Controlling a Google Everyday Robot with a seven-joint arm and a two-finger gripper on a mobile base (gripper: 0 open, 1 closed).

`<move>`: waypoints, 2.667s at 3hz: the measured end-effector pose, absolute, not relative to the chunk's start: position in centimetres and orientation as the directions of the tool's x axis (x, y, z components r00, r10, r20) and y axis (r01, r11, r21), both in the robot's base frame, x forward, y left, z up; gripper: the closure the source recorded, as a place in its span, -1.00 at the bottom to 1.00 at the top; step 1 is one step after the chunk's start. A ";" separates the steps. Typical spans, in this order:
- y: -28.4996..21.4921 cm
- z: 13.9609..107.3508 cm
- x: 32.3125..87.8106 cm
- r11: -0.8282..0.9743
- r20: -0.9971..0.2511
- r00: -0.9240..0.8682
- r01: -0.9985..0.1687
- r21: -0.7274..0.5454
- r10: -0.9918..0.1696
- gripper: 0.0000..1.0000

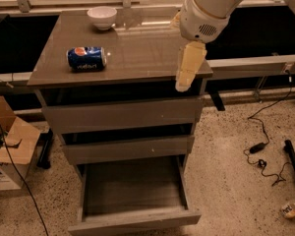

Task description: Place pepsi can into bottom drawer

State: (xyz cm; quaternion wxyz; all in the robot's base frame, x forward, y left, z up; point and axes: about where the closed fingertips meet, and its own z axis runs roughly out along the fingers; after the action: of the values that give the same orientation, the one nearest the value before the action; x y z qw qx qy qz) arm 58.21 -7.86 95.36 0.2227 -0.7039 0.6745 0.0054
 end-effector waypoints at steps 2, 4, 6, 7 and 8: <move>-3.4 93.2 62.4 -0.081 -0.350 0.190 -0.950 -0.303 -0.917 -1.00; 1.7 91.0 67.4 -0.135 -0.415 0.259 -0.943 -0.304 -0.872 -1.00; 7.2 88.5 72.2 -0.156 -0.497 0.288 -0.944 -0.289 -0.819 -1.00; 10.6 87.4 73.9 -0.182 -0.528 0.309 -0.943 -0.279 -0.791 -1.00; 12.6 87.0 74.6 -0.202 -0.544 0.326 -0.940 -0.276 -0.773 -1.00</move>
Offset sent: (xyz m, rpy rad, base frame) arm 0.0617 0.0669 -0.0302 0.0601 -0.0024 0.1610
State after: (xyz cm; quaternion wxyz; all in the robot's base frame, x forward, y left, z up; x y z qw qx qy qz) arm 74.58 12.63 86.97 0.2878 -0.7615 0.5624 0.1447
